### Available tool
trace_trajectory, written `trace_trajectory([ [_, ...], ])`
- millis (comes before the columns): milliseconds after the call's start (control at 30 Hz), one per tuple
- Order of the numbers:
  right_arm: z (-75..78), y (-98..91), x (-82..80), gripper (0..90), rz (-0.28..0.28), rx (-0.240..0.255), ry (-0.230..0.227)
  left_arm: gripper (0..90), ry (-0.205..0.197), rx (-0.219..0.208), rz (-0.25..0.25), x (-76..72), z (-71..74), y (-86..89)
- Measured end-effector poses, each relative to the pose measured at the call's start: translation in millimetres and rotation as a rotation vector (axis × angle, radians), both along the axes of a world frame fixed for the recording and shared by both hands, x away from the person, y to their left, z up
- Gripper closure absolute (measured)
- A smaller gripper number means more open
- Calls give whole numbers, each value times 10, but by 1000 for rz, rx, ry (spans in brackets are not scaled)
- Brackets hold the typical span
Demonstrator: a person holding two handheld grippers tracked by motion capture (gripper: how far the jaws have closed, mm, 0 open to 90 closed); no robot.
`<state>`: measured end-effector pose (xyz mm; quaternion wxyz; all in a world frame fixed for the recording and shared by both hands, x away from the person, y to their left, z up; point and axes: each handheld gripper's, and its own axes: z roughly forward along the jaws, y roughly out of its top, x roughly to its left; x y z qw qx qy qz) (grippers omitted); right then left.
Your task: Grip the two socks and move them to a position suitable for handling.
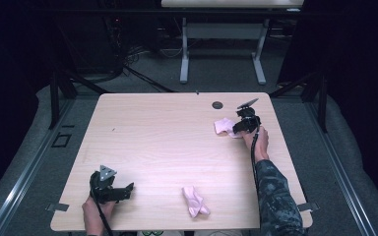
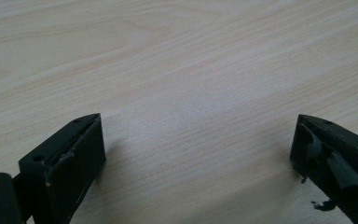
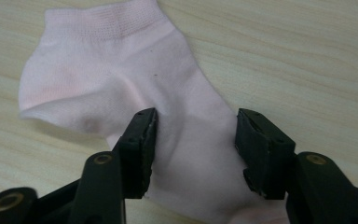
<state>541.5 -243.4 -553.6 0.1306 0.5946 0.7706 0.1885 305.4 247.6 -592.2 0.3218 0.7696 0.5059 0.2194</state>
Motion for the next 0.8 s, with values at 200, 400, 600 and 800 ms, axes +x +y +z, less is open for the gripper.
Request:
trace_trajectory([
  [200,13,-42,-16,798,-4,34,-1,31,-4,-1,-1,-3,-1,-4],
  [400,95,-114,-83,831,9,83,-16,36,-5,-1,-3,-3,0,-4],
  [600,396,-142,-325,837,65,161,-90,36,-5,-1,-2,-4,0,-5],
  [800,727,-47,-611,837,154,193,-166,36,-5,-1,-2,-4,0,-5],
])
